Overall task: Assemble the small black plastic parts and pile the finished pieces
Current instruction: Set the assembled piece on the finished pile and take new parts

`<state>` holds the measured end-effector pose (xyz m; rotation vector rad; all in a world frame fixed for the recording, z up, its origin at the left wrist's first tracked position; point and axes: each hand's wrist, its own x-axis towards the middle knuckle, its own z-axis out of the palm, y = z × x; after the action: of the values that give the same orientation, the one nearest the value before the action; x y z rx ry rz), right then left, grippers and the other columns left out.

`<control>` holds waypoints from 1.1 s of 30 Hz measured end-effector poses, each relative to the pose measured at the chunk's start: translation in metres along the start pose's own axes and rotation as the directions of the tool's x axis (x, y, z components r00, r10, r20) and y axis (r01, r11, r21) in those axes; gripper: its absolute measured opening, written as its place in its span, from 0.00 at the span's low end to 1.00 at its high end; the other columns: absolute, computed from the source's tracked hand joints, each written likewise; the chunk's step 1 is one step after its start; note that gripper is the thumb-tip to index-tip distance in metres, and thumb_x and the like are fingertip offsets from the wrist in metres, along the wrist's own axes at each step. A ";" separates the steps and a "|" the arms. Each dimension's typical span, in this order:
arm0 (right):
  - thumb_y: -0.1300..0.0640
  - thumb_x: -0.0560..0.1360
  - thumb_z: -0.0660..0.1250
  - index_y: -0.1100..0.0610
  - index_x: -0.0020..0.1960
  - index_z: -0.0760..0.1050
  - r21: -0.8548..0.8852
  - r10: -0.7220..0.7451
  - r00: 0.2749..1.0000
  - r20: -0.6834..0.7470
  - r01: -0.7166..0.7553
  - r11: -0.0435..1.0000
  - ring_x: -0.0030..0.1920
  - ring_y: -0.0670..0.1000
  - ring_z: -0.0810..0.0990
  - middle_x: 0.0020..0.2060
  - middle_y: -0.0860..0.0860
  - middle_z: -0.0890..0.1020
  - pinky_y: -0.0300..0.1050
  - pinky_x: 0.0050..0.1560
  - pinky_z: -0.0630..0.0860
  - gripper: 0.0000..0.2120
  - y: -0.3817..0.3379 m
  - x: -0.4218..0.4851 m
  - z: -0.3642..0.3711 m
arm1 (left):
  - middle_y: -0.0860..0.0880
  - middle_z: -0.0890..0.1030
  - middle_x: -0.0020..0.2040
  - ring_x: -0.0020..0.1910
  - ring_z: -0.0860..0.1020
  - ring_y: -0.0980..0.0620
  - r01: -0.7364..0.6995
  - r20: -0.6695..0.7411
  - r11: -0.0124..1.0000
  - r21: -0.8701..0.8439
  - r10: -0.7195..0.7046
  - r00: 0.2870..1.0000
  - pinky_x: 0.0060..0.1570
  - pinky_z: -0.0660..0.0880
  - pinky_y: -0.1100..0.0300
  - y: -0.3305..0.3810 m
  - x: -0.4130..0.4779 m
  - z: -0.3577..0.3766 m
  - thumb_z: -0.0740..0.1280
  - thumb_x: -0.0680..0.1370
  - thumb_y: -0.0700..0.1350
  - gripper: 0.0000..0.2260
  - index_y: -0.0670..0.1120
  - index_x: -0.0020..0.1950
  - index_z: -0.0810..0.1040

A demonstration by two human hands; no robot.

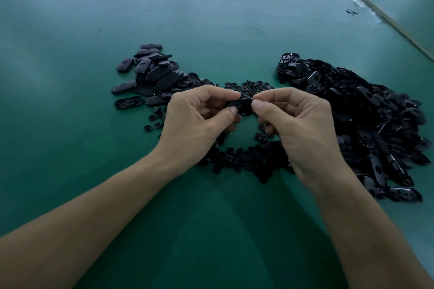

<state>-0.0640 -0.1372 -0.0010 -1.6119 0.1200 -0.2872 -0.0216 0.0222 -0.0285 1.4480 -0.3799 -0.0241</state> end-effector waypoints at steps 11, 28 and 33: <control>0.65 0.74 0.73 0.56 0.47 0.83 0.006 0.049 0.999 0.011 -0.049 0.999 0.34 0.45 0.81 0.34 0.50 0.84 0.35 0.35 0.75 0.05 0.003 0.000 0.001 | 0.47 0.87 0.41 0.40 0.86 0.50 -0.009 0.028 1.000 -0.018 0.010 1.000 0.39 0.81 0.62 0.002 0.000 0.000 0.71 0.76 0.30 0.10 0.44 0.51 0.83; 0.61 0.74 0.76 0.50 0.44 0.84 -0.207 -0.167 0.986 -0.027 0.158 0.965 0.40 0.47 0.84 0.39 0.47 0.86 0.45 0.44 0.80 0.06 0.005 -0.001 0.004 | 0.44 0.86 0.41 0.41 0.86 0.46 0.008 -0.036 1.000 -0.001 -0.008 0.999 0.41 0.81 0.60 -0.001 0.001 0.000 0.71 0.76 0.31 0.10 0.44 0.51 0.84; 0.61 0.73 0.76 0.52 0.44 0.86 -0.207 -0.122 0.992 -0.035 0.112 0.972 0.35 0.50 0.81 0.35 0.49 0.85 0.47 0.39 0.79 0.05 0.007 -0.001 0.005 | 0.45 0.87 0.41 0.41 0.86 0.48 -0.013 0.014 1.000 0.006 0.013 1.000 0.41 0.81 0.60 0.001 -0.001 0.000 0.71 0.76 0.31 0.09 0.43 0.51 0.83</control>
<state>-0.0626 -0.1325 -0.0078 -1.8210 0.0933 -0.4158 -0.0224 0.0221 -0.0281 1.4524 -0.4006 -0.0226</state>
